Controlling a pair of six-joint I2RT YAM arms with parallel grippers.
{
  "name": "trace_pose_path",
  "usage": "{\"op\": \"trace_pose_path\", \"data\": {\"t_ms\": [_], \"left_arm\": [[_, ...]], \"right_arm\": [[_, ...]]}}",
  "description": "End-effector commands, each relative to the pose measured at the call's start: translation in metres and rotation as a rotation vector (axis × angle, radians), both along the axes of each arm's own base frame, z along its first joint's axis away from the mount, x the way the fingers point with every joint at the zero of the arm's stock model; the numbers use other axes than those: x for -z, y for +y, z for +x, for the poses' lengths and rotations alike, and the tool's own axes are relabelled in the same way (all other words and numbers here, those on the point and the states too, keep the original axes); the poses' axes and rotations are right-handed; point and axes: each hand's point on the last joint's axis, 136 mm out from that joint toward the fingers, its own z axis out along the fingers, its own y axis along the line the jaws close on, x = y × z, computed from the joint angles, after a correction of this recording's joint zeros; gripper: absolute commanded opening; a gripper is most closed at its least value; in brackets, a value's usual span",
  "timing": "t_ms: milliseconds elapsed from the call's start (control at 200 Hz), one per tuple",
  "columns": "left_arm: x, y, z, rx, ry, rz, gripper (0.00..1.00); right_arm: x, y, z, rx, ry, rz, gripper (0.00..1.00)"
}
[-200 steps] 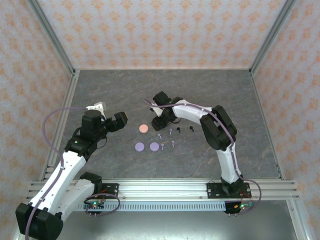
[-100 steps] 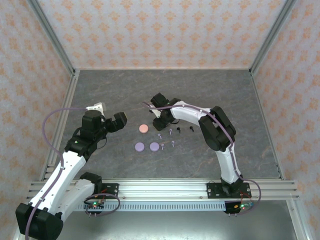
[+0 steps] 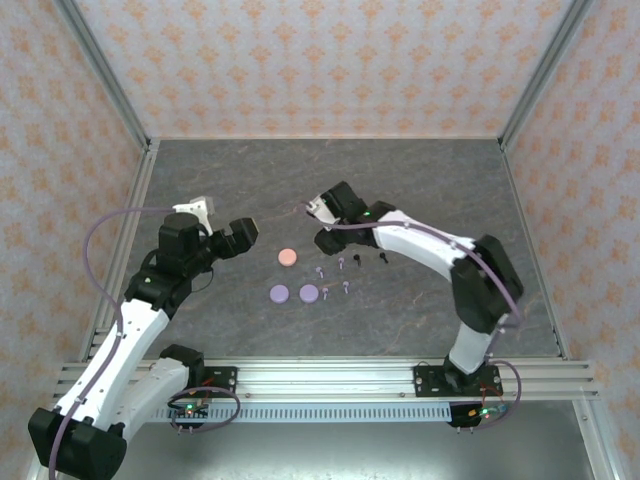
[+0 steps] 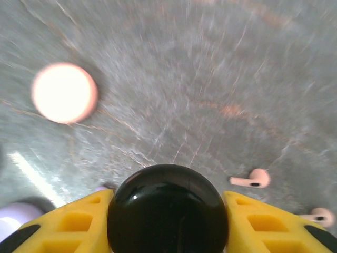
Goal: Insert wireless bluetooth earbuds into charging case
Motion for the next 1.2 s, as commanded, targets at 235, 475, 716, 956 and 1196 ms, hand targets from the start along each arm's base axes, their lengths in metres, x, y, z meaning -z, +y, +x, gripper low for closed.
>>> {"op": "trace_pose_path", "data": {"t_ms": [235, 475, 716, 956, 1196], "left_arm": [[-0.07, -0.072, -0.007, 0.432, -0.134, -0.155, 0.97], [-0.08, -0.109, -0.019, 0.632, -0.116, -0.235, 0.92], [-0.078, -0.148, -0.029, 0.745, -0.115, -0.272, 0.86], [-0.076, -0.173, -0.029, 0.789, -0.097, -0.3, 0.77], [-0.071, -0.189, -0.03, 0.826, -0.069, -0.307, 0.64]], "right_arm": [[-0.11, -0.007, -0.052, -0.246, -0.345, 0.174, 0.41], [-0.144, -0.014, -0.083, -0.391, -0.529, 0.136, 0.41], [-0.157, -0.012, -0.089, -0.432, -0.569, 0.139, 0.4], [-0.157, -0.007, -0.093, -0.471, -0.593, 0.113, 0.4], [-0.155, -0.003, -0.094, -0.49, -0.588, 0.121, 0.4]]}}
